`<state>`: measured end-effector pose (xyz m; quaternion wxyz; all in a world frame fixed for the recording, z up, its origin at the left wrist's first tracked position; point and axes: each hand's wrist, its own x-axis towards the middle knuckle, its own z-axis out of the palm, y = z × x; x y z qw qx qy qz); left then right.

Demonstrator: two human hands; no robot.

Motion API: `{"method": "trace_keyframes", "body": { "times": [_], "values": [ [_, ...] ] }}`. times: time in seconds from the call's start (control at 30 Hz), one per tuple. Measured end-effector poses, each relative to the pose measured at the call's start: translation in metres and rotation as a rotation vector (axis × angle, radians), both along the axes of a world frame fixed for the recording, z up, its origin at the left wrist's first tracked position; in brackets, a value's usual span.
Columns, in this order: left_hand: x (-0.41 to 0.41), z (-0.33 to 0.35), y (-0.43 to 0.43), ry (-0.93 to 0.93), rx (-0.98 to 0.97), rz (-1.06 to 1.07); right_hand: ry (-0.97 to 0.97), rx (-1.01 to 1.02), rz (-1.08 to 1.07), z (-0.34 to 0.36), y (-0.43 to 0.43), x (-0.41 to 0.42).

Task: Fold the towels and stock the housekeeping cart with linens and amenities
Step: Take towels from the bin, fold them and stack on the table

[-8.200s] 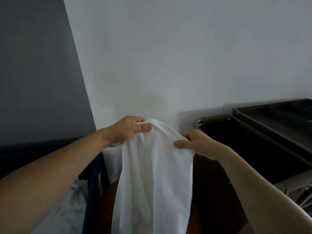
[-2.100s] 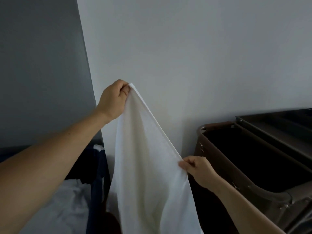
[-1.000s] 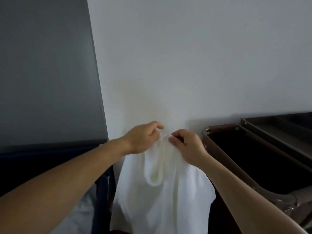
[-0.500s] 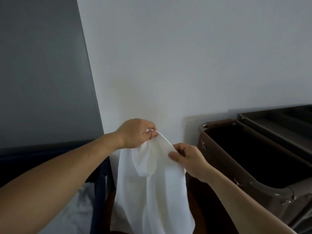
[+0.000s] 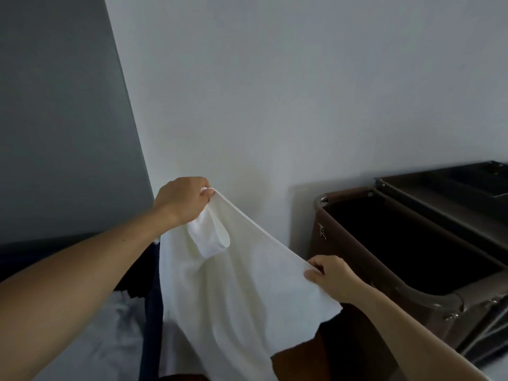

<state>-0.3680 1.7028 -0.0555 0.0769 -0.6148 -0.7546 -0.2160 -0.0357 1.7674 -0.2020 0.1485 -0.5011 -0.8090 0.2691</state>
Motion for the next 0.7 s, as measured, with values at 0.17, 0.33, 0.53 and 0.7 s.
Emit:
{"method": "trace_keyframes", "body": {
  "times": [0.17, 0.33, 0.53, 0.7],
  "values": [
    [-0.011, -0.006, 0.001, -0.041, -0.020, 0.056, -0.106, 0.095, -0.088, -0.015, 0.006, 0.014],
    [-0.025, -0.015, 0.003, -0.045, -0.051, 0.126, -0.100, 0.206, -0.141, -0.025, 0.004, 0.018],
    [-0.037, -0.018, 0.004, -0.078, -0.042, 0.169, -0.042, 0.312, -0.200, -0.033, -0.006, 0.033],
    [-0.039, -0.024, 0.007, -0.066, -0.040, 0.175, 0.027, 0.338, -0.215, -0.037, -0.018, 0.048]
  ]
}}
